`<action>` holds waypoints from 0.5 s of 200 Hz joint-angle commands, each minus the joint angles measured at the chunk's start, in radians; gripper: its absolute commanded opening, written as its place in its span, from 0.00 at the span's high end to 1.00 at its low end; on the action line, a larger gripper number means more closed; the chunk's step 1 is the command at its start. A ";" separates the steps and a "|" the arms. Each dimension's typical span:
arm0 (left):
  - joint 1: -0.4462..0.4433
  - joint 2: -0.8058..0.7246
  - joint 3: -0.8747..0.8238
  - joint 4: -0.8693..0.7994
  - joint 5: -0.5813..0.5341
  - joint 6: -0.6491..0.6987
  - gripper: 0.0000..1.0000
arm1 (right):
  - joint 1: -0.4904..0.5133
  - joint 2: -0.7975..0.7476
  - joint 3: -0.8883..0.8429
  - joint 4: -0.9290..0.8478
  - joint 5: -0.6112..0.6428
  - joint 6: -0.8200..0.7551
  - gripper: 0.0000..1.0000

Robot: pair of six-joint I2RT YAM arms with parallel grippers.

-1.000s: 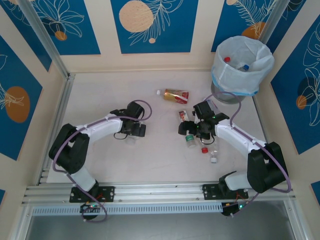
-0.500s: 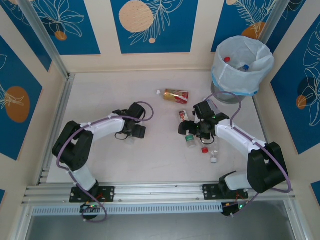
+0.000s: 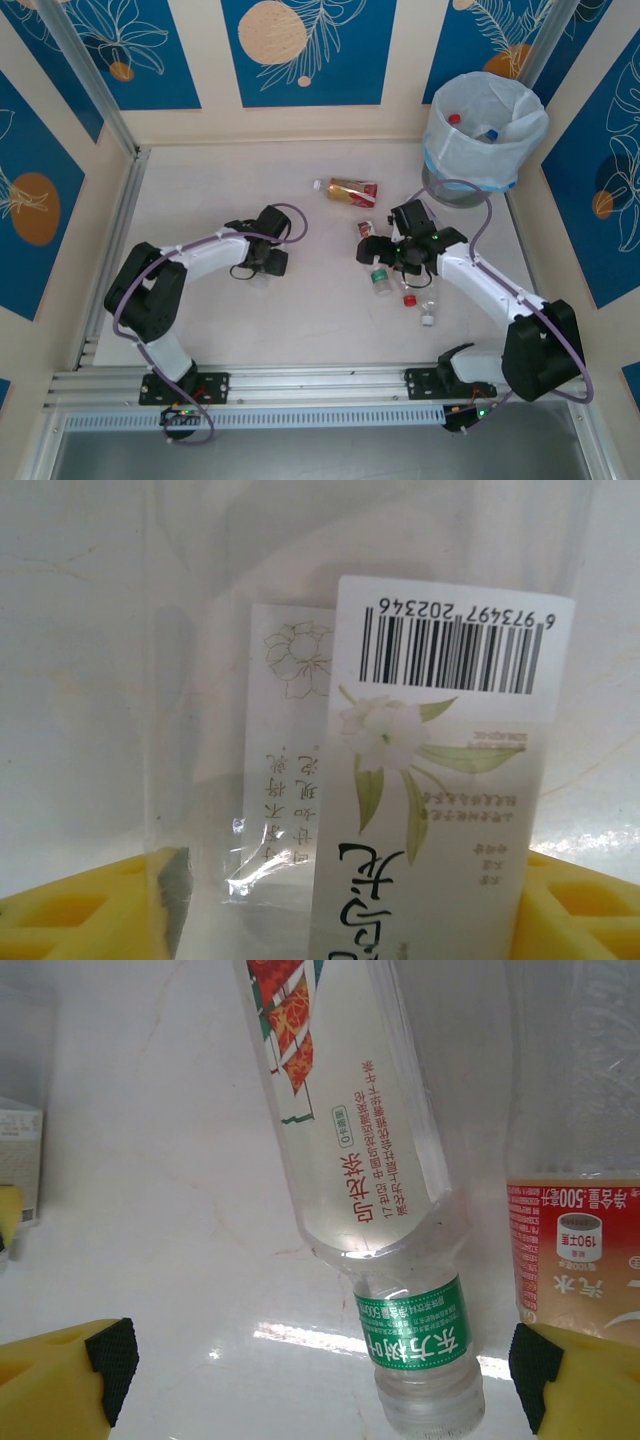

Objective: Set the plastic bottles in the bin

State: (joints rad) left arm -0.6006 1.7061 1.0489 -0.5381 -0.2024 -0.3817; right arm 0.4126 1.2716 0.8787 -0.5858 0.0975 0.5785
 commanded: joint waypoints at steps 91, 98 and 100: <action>-0.011 -0.142 -0.047 0.057 0.079 0.054 0.77 | 0.005 -0.062 -0.002 0.079 -0.077 0.086 0.02; -0.011 -0.152 -0.050 0.062 0.083 0.059 0.80 | 0.005 -0.064 -0.004 0.088 -0.082 0.096 0.02; -0.010 -0.156 -0.050 0.062 0.085 0.060 0.81 | 0.005 -0.064 -0.005 0.092 -0.083 0.099 0.02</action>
State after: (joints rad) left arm -0.6010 1.6054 1.0119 -0.5049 -0.1555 -0.3550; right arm 0.4126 1.2301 0.8787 -0.5312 0.0620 0.6250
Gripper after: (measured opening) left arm 0.665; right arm 0.979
